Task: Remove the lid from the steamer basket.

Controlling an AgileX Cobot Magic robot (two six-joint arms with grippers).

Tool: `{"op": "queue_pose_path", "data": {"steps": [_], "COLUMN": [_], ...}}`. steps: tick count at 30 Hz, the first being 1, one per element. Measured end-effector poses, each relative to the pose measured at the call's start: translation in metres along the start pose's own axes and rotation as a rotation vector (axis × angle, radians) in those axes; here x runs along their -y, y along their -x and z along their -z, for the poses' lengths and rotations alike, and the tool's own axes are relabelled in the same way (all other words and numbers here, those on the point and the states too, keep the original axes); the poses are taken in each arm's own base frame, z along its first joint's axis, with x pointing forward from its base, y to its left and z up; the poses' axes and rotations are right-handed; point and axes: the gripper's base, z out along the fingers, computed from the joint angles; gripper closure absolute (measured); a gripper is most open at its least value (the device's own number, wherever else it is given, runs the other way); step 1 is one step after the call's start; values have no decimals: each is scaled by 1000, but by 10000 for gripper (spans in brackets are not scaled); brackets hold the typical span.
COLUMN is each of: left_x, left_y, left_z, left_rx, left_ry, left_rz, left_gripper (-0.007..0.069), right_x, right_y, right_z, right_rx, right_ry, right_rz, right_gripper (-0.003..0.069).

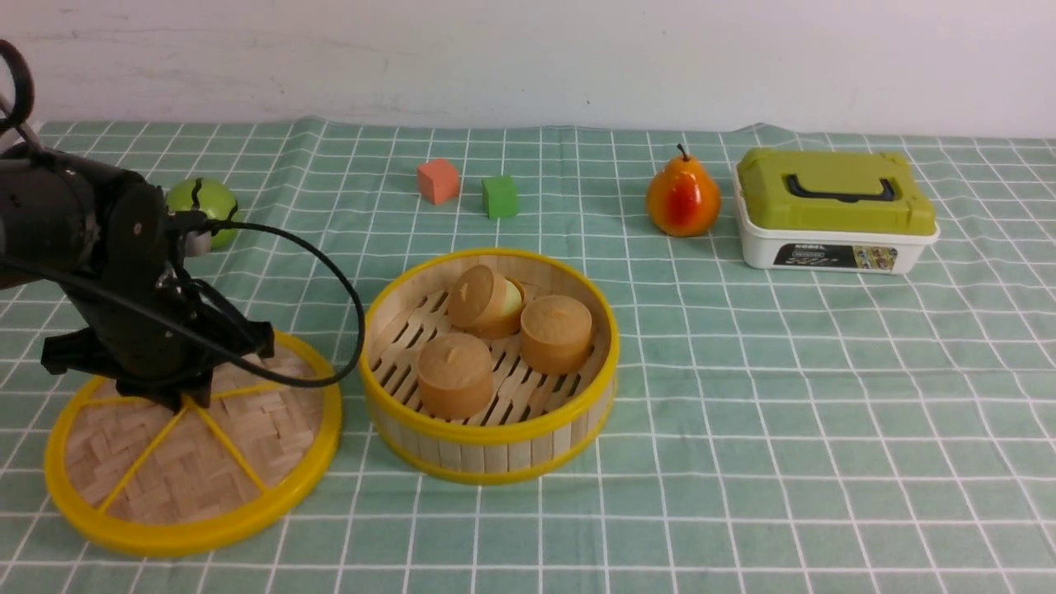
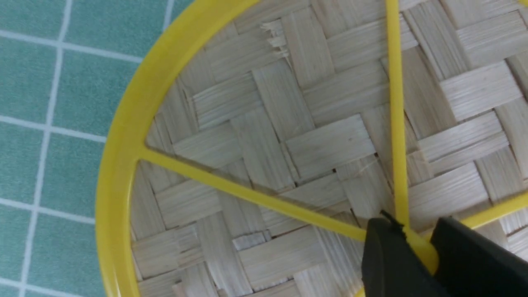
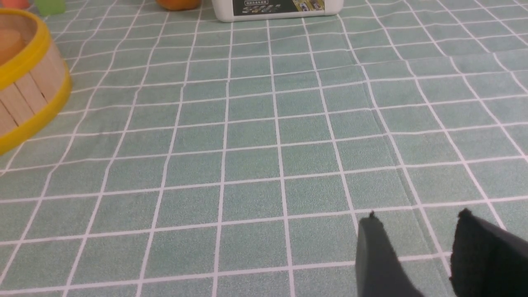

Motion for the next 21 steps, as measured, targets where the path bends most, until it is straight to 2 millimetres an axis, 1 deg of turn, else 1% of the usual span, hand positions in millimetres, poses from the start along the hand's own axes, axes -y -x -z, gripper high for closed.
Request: {"op": "queue_pose_path", "data": {"steps": [1, 2, 4, 5, 7, 8, 9, 10, 11, 12, 13, 14, 15, 16, 17, 18, 19, 20, 21], "left_x": [0, 1, 2, 3, 4, 4, 4, 4, 3, 2, 0, -2, -2, -3, -6, -8, -9, -11, -11], "left_y": [0, -1, 0, 2, 6, 8, 8, 10, 12, 13, 14, 14, 14, 14, 10, 6, 4, -3, -5], "left_z": [-2, -2, -2, 0, 6, 11, 11, 19, 33, 42, 54, 71, 71, 83, 108, 126, 133, 154, 157], "left_rx": [-6, -9, -9, -7, -16, -17, -16, -22, -15, -9, 2, 19, 17, 33, 63, 87, 98, 123, 122], "left_ry": [-2, -11, -17, -25, -29, -31, -32, -31, -35, -37, -43, -51, -50, -60, -88, -109, -120, -158, -163], "left_rz": [4, 21, 34, 57, 74, 79, 80, 87, 88, 82, 74, 61, 61, 52, 35, 16, 9, -20, -25], "left_gripper": [476, 424, 379, 317, 253, 230, 230, 212, 211, 218, 238, 277, 285, 312, 408, 481, 494, 578, 598], "right_x": [0, 0, 0, 0, 0, 0, 0, 0, 0, 0, 0, 0, 0, 0, 0, 0, 0, 0, 0], "right_y": [0, 0, 0, 0, 0, 0, 0, 0, 0, 0, 0, 0, 0, 0, 0, 0, 0, 0, 0], "right_z": [0, 0, 0, 0, 0, 0, 0, 0, 0, 0, 0, 0, 0, 0, 0, 0, 0, 0, 0], "right_rx": [0, 0, 0, 0, 0, 0, 0, 0, 0, 0, 0, 0, 0, 0, 0, 0, 0, 0, 0], "right_ry": [0, 0, 0, 0, 0, 0, 0, 0, 0, 0, 0, 0, 0, 0, 0, 0, 0, 0, 0], "right_rz": [0, 0, 0, 0, 0, 0, 0, 0, 0, 0, 0, 0, 0, 0, 0, 0, 0, 0, 0], "right_gripper": [418, 418, 418, 418, 418, 418, 418, 418, 418, 418, 418, 418, 418, 418, 418, 418, 418, 418, 418]}}
